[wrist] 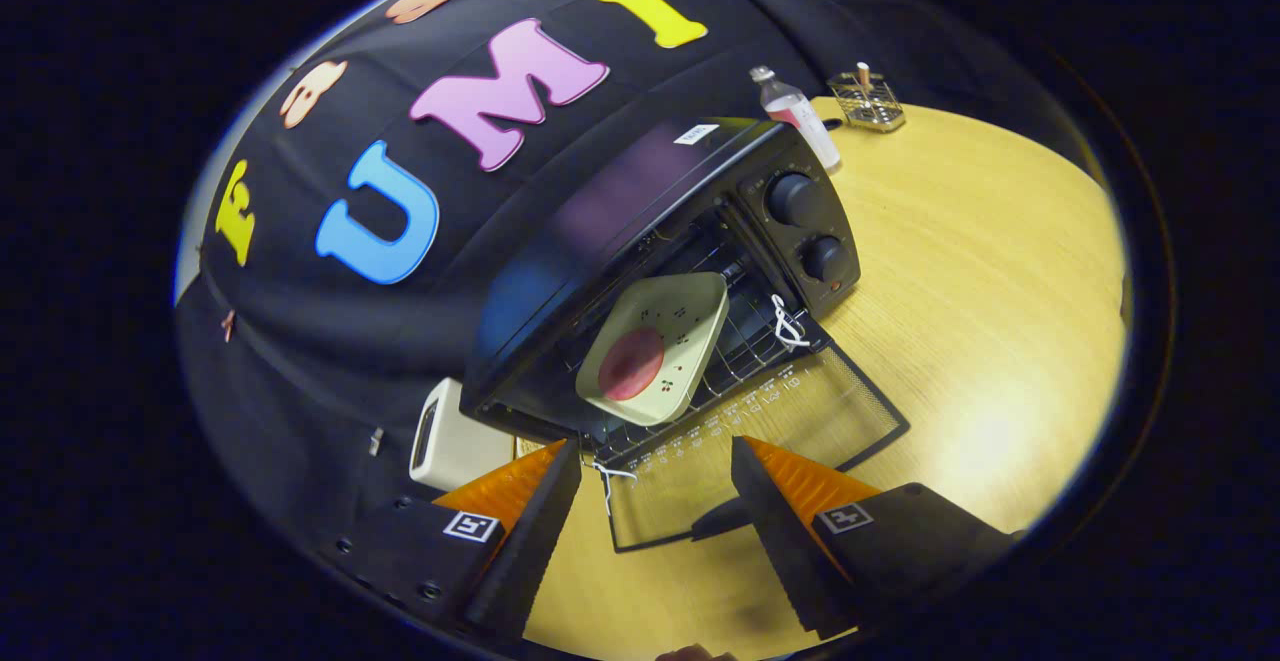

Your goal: Open the toaster oven, put the food inside, and close the toaster oven door.

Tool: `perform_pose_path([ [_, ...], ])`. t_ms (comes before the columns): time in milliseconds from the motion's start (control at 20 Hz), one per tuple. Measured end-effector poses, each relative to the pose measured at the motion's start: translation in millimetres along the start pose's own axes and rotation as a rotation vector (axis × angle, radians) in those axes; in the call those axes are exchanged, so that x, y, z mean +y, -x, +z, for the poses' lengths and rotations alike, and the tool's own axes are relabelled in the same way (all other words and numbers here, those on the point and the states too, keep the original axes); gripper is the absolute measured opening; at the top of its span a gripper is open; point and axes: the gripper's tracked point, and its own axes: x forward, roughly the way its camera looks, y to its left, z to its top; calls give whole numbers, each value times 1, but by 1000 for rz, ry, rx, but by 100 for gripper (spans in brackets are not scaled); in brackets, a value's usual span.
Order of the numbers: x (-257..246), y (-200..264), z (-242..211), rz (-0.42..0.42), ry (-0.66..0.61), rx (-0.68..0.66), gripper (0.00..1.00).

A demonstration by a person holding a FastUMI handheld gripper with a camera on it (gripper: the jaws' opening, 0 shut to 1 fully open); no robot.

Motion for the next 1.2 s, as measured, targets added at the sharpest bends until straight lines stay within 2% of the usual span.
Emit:
perform_pose_path([
  [100, -9, 12, -7, -17, 126, 10, 99],
  [200, -29, 18, -22, -78, 228, 72, 99],
  [600, -89, 17, -84, -214, 490, 249, 100],
  [1100, -101, -28, -115, -310, 644, 322, 100],
  [1200, -96, -37, -112, -305, 645, 304, 100],
])
